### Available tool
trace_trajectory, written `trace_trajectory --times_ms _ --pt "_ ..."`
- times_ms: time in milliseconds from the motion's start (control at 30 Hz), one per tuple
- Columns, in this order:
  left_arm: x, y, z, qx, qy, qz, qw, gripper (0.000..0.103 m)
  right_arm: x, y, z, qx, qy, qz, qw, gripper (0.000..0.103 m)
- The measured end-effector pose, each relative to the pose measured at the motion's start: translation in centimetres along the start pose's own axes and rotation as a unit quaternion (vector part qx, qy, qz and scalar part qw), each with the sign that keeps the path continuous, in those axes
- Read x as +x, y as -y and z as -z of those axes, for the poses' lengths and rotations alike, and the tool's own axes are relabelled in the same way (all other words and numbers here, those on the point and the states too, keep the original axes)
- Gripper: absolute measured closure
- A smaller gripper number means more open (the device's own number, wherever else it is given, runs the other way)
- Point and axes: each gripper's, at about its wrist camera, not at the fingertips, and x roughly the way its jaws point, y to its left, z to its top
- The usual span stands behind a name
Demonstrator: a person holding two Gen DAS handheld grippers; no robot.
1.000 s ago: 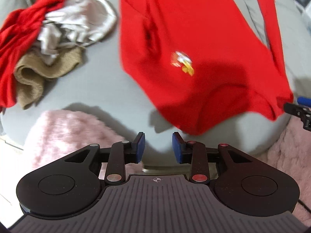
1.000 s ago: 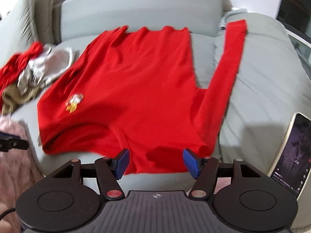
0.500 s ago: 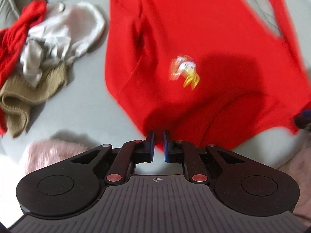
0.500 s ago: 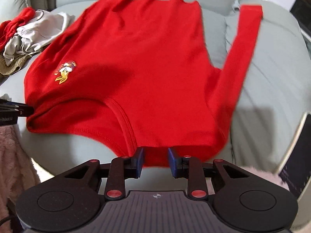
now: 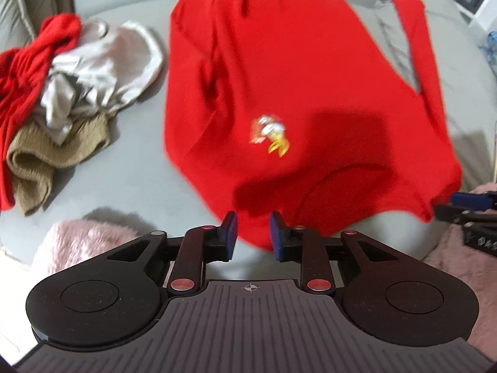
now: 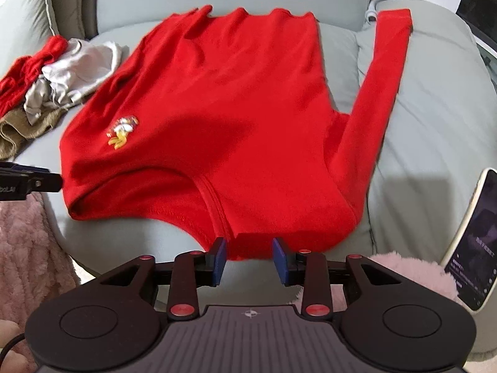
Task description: Fold clothes
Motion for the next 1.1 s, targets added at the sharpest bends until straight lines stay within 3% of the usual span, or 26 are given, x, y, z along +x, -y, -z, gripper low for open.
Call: trace_trajectory --times_ms 267,500,633,767,933,1100 --pt "1.3 3.5 -3.2 0.026 0.009 0.008 0.9996 0.072 -0.5 3.8 -3.5 0.013 0.045 0.005 0.999 0.066" --pt "3.9 8.4 -9.3 0.052 0.031 0.030 0.9977 0.070 -1.0 7.1 -6.5 0.024 0.084 0.010 0.996 0.062" --pt "6.7 10.7 -13.8 0.055 0.044 0.043 0.9965 0.069 2.0 9.8 -12.3 0.017 0.105 0.035 0.994 0.061" --pt "10.7 10.7 -16.3 0.045 0.028 0.025 0.9983 0.069 5.7 13.5 -17.4 0.056 0.123 0.044 0.990 0.061" --pt "14.4 9.8 -17.6 0.025 0.002 0.022 0.9994 0.069 10.3 18.1 -23.7 0.106 0.145 0.056 0.982 0.048" --pt "15.8 8.8 -17.9 0.021 -0.005 0.021 0.9995 0.069 14.4 21.7 -27.8 0.164 0.144 0.053 0.974 0.044"
